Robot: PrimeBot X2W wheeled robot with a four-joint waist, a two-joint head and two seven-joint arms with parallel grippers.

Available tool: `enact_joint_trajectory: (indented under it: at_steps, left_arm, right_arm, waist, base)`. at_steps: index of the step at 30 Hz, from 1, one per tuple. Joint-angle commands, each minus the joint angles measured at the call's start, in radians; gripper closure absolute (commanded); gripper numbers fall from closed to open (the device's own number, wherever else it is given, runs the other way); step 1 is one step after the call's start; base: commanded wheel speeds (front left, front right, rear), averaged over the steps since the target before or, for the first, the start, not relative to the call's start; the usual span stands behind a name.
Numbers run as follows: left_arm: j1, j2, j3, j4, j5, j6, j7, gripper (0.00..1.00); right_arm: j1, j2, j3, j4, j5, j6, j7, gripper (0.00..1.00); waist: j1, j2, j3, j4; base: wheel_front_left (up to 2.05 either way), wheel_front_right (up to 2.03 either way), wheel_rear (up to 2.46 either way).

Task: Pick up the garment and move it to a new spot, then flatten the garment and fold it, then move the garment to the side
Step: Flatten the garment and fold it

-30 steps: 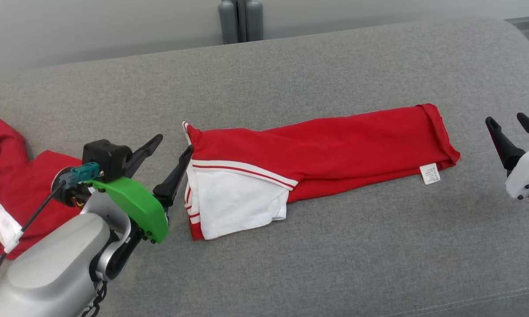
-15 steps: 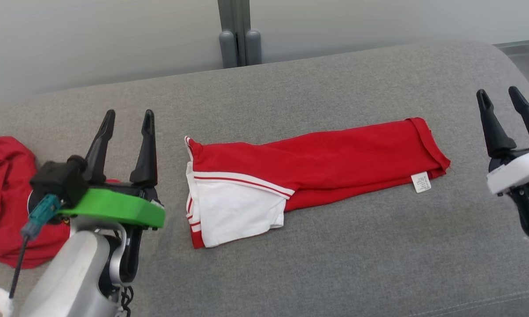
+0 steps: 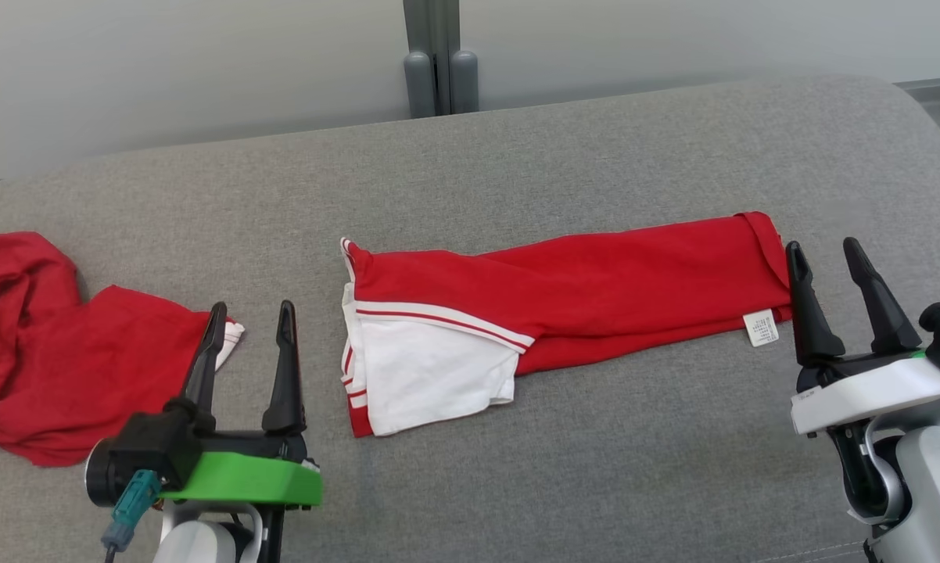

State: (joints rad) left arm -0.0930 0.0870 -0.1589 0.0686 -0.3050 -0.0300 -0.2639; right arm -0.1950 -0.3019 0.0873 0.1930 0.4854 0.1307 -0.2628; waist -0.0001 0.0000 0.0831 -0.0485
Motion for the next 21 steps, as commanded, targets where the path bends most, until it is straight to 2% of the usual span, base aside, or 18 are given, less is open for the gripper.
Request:
enact_joint_trajectory:
  at_steps: [1, 7, 14, 17, 21]
  left_arm:
    - [0.023, -0.009, 0.015, 0.01, 0.009, -0.011, 0.0, 0.0]
    - [0.029, -0.031, 0.028, 0.059, 0.046, -0.051, 0.0, 0.0]
    - [0.002, -0.036, 0.031, 0.075, 0.028, -0.065, 0.0, 0.0]
    - [-0.007, -0.036, 0.024, 0.072, 0.024, -0.063, 0.0, 0.0]
    - [-0.023, -0.036, 0.007, 0.07, 0.032, -0.063, 0.0, 0.0]
  right_arm:
    - [0.014, 0.01, -0.004, -0.006, -0.013, 0.0, -0.003, 0.0]
    - [0.021, 0.035, 0.0, -0.016, -0.04, 0.0, -0.003, 0.0]
    - [0.009, 0.036, -0.012, -0.002, -0.054, 0.0, -0.003, 0.0]
    - [-0.007, 0.033, -0.033, 0.032, -0.068, 0.0, -0.003, 0.0]
    - [-0.061, 0.031, -0.085, 0.152, -0.096, 0.0, -0.001, 0.0]
  waist:
    - [0.0001, 0.0, 0.002, 0.002]
    - [0.0001, 0.0, 0.004, 0.011]
    - [0.0001, 0.0, 0.007, 0.027]
    - [0.0001, 0.0, 0.019, 0.037]
    - [0.0001, 0.0, 0.051, 0.057]
  base:
    - [0.0, 0.0, 0.0]
    - [0.0, 0.0, 0.0]
    - [0.0, 0.0, 0.0]
    - [0.0, 0.0, 0.0]
    - [0.0, 0.0, 0.0]
